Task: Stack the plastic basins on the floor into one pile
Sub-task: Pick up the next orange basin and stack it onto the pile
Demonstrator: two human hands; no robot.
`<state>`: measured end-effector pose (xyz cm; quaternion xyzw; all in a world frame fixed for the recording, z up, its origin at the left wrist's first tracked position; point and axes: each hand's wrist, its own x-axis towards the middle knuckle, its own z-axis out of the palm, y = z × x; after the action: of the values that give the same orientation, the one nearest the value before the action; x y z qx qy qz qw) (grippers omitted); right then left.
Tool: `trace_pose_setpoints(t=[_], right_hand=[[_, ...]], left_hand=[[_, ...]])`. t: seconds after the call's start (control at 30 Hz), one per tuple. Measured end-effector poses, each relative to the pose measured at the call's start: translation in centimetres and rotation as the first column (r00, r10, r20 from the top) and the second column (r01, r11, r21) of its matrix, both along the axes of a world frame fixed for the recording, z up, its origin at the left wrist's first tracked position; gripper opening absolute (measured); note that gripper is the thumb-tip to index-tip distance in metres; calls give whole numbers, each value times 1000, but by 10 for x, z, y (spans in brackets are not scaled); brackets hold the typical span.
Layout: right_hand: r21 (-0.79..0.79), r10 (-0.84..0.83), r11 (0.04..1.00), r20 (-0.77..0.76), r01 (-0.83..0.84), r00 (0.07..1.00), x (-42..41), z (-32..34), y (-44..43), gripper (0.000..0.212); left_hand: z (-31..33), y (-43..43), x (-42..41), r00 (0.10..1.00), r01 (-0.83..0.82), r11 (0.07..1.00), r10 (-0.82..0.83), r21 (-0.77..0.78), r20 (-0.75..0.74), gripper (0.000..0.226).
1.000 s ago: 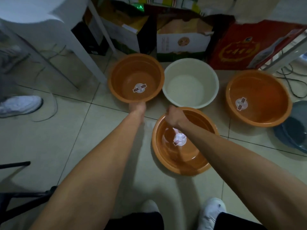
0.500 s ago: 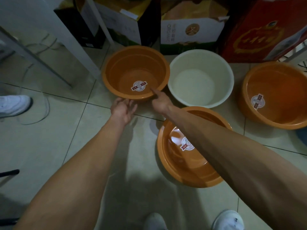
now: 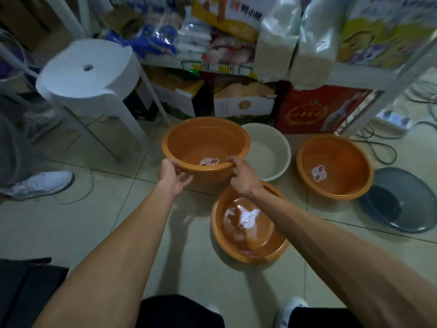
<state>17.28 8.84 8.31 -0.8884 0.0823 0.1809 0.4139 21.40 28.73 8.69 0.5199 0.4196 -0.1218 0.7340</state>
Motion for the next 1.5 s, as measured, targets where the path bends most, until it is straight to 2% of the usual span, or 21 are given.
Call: trace_pose_setpoints(t=[0.1,0.2,0.33,0.4,0.5,0.57,0.73,0.87,0.97,1.07,1.1,1.17,1.23,1.27,1.33,1.4,1.5], right_hand=[[-11,-22,1000,17,22,1000,-33,21,-31,58],[-23,-99,995,-14,99,995,-67,25,-64,48],[-106,-116,989,-151,100,982,-119,6,-103,39],[-141,-113,986,-193,86,975,-143,-11,-114,34],[-168,-156,979,-227,119,961,-165,-34,-120,25],[-160,-199,973,-243,164,949,-170,-47,-120,21],[-145,-207,975,-309,169,928,-179,-64,-116,17],[-162,-212,973,-353,164,911,-182,-73,-119,15],[-152,-189,979,-434,135,881,-186,-79,-121,21],[-176,-154,981,-485,76,861,-189,-86,-117,29],[-199,-136,979,-483,43,865,-190,-91,-115,37],[-248,-103,969,-470,-19,877,-191,-98,-112,66],[-320,-131,947,-459,-25,879,-193,-100,-108,84],[-378,-147,925,-440,-35,886,-194,-101,-107,89],[-467,-146,882,-413,-72,899,-195,-106,-104,90],[-480,-126,870,-439,-113,890,-192,-111,-105,87],[-497,-24,828,-494,-259,869,-190,-122,-111,86]], left_hand=[[11,-18,-20,997,76,994,-74,77,-34,28],[10,-38,-47,972,223,958,-205,178,-114,9],[-14,-57,-101,855,503,829,-437,242,-281,6],[-30,-65,-127,795,593,764,-505,255,-336,7],[-54,-75,-148,746,659,682,-539,317,-391,26],[-60,-79,-153,718,693,624,-554,361,-422,23],[-56,-82,-157,673,739,548,-560,393,-483,24],[-67,-88,-160,624,778,517,-575,357,-528,34],[-79,-88,-159,554,828,485,-631,282,-543,37],[-101,-85,-154,483,875,383,-654,296,-582,52],[-100,-87,-155,467,884,343,-653,316,-597,55],[-93,-93,-156,468,883,320,-628,342,-622,62],[-83,-100,-158,449,892,263,-605,367,-657,91],[-81,-102,-159,427,898,199,-606,392,-671,105],[-84,-103,-159,373,895,54,-633,442,-679,115],[-90,-102,-158,312,892,-52,-648,449,-695,114],[-103,-98,-158,211,923,-106,-663,369,-718,117]])
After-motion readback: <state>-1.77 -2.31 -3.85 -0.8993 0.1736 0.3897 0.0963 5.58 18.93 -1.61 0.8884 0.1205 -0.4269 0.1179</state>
